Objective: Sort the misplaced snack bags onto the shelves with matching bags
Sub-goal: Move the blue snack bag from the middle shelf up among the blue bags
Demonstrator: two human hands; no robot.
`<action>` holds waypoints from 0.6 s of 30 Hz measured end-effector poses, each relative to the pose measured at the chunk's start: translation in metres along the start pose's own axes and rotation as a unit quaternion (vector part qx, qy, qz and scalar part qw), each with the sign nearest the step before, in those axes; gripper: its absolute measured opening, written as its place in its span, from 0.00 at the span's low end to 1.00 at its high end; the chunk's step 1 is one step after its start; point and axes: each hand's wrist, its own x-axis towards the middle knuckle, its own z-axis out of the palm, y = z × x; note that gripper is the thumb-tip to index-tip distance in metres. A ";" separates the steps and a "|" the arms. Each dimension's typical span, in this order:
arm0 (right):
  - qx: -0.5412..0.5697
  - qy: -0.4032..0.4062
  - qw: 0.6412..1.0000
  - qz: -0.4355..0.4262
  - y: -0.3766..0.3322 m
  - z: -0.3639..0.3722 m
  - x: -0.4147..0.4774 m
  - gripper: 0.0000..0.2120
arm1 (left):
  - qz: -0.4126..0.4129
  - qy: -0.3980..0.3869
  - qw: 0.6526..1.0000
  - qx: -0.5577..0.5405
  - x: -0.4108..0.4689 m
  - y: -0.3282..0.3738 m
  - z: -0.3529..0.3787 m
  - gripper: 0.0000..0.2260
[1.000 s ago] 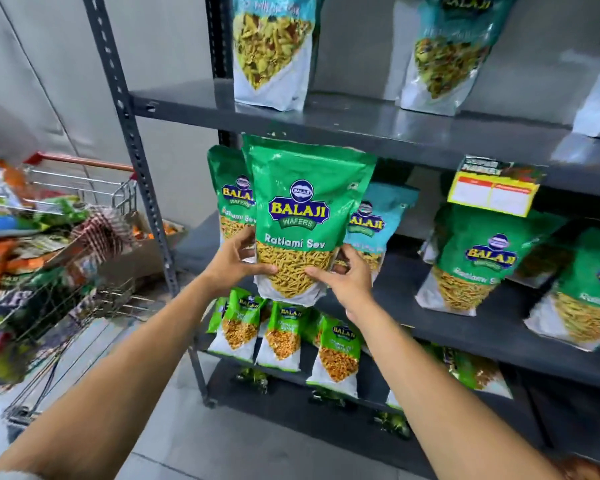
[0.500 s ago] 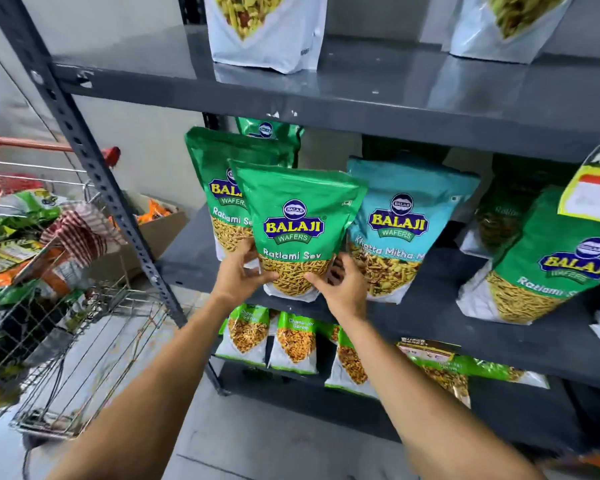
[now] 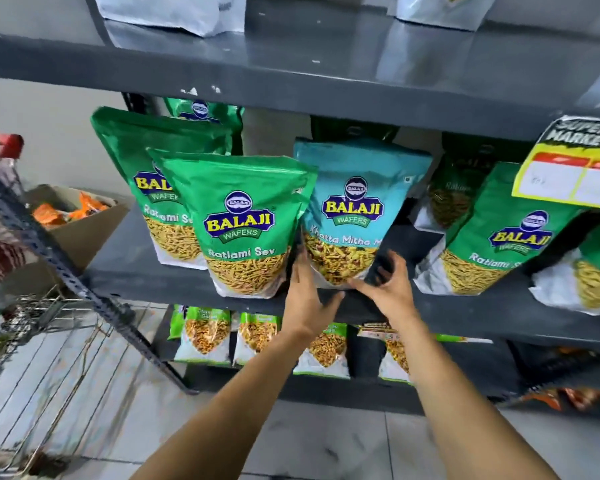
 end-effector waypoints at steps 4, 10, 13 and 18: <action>0.019 -0.103 0.994 0.002 -0.006 -0.008 0.018 0.44 | -0.079 0.026 0.996 -0.042 0.021 0.002 0.014 0.45; 0.014 -0.143 0.989 0.015 -0.003 -0.013 0.026 0.40 | -0.108 0.022 0.991 -0.079 0.032 -0.009 0.011 0.41; 0.005 -0.128 0.992 0.018 -0.002 -0.030 0.012 0.36 | -0.081 0.006 0.993 -0.085 0.028 -0.002 0.007 0.40; 0.026 -0.113 0.993 0.017 -0.003 -0.060 -0.033 0.30 | -0.052 -0.037 0.987 -0.151 0.000 0.004 0.007 0.42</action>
